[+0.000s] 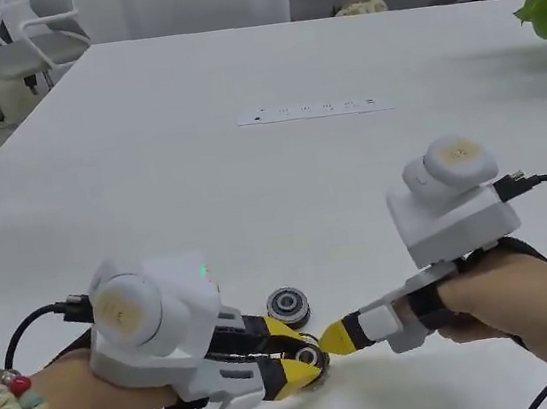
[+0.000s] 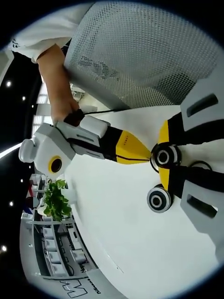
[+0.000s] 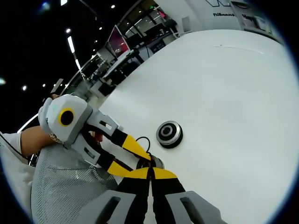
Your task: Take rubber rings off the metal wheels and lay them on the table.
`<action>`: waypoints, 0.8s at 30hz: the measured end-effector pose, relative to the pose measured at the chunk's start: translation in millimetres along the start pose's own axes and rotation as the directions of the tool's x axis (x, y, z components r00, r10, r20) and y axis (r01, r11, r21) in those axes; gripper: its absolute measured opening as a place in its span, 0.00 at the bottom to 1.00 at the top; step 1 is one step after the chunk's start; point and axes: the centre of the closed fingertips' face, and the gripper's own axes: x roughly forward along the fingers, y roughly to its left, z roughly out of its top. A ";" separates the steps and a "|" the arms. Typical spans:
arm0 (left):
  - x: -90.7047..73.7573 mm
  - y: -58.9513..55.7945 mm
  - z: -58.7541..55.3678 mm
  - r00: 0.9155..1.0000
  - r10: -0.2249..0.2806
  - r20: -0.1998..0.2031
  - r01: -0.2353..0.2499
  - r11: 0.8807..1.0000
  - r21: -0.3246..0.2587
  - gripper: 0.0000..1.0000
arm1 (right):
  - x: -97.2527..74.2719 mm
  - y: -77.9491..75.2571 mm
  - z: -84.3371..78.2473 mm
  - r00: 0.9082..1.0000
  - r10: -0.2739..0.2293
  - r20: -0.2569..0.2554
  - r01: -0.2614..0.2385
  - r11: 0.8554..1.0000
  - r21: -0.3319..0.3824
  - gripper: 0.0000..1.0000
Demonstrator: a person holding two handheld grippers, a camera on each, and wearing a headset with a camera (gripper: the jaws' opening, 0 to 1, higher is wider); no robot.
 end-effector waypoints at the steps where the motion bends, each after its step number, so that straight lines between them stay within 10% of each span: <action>1: -1.0 -1.2 -0.7 1.000 -0.007 -0.015 0.007 1.000 0.012 0.12 | -0.1 -0.1 0.1 1.000 0.000 0.000 0.000 1.000 0.001 0.00; 15: -27.9 -23.5 34.2 0.997 -0.081 -0.002 0.081 0.994 0.074 0.51 | -10.9 2.4 7.1 0.999 -0.017 0.028 0.018 0.999 -0.046 0.00; 24: -68.4 -19.0 46.6 1.000 -0.021 -0.014 0.023 0.994 0.104 0.60 | -21.5 2.4 16.2 0.996 -0.019 0.083 0.021 0.999 -0.027 0.00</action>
